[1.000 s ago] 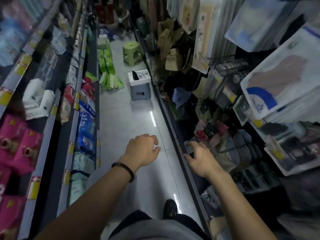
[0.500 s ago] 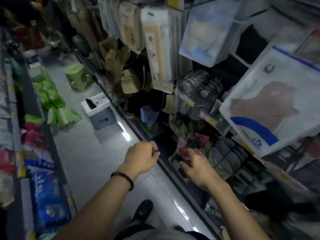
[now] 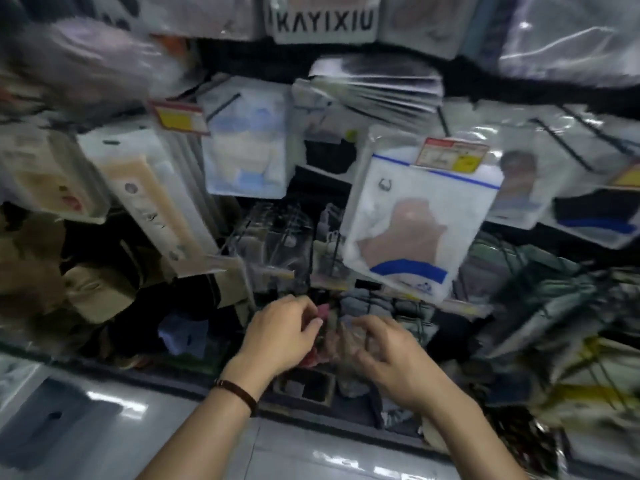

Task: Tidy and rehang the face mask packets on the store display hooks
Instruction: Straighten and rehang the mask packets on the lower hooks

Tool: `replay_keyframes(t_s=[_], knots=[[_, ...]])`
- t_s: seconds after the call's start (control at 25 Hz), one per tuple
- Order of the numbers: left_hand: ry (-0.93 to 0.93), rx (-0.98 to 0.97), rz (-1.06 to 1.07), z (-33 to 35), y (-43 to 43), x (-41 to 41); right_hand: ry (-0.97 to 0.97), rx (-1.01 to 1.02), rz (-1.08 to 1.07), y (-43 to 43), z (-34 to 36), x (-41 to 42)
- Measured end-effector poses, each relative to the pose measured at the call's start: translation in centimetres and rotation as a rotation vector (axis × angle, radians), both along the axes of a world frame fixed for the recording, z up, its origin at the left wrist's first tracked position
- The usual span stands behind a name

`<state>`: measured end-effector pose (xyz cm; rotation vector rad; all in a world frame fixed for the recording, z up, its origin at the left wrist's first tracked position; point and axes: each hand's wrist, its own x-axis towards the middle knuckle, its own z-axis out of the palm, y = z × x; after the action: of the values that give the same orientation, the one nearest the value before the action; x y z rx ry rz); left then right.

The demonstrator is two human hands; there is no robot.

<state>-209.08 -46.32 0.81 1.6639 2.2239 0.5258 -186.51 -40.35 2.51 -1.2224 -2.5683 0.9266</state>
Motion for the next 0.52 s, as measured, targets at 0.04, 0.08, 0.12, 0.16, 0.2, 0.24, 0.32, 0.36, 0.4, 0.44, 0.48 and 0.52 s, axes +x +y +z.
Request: replay_keyframes(t_s=[0.04,0.08,0.12,0.16,0.2,0.24,0.32,0.36,0.4,0.44,0.48,0.52], knots=[[-0.007,0.048,-0.033,1.0,0.9,0.5,0.041,0.019,-0.042,-0.3,1.2,0.7],[-0.018,0.088,-0.062,2.3,1.6,1.2,0.089,0.041,-0.101,-0.7,2.6,1.4],[-0.039,0.127,-0.087,3.4,2.2,1.8,0.152,0.066,-0.164,-0.9,3.8,2.1],[-0.063,0.16,-0.106,4.4,2.7,2.2,0.213,0.086,-0.232,-1.1,4.9,2.7],[-0.091,0.206,-0.122,5.3,3.3,2.7,0.283,0.107,-0.304,-1.2,5.8,3.3],[-0.119,0.255,-0.121,6.3,3.8,3.1,0.352,0.13,-0.38,-1.1,6.6,3.8],[-0.184,0.366,-0.07,7.9,4.7,4.1,0.479,0.18,-0.542,-0.8,8.0,4.6],[-0.213,0.417,-0.026,8.6,5.2,4.4,0.526,0.199,-0.611,-0.5,8.6,4.8],[-0.234,0.461,0.02,9.2,5.7,4.9,0.549,0.211,-0.662,0.0,9.2,4.9],[-0.257,0.497,0.064,9.7,6.1,5.3,0.557,0.21,-0.692,0.3,9.7,4.9],[-0.283,0.514,0.101,10.2,6.5,5.7,0.557,0.196,-0.703,0.8,10.3,4.8],[-0.31,0.512,0.13,10.6,6.8,6.0,0.573,0.164,-0.71,1.2,10.9,4.7]])
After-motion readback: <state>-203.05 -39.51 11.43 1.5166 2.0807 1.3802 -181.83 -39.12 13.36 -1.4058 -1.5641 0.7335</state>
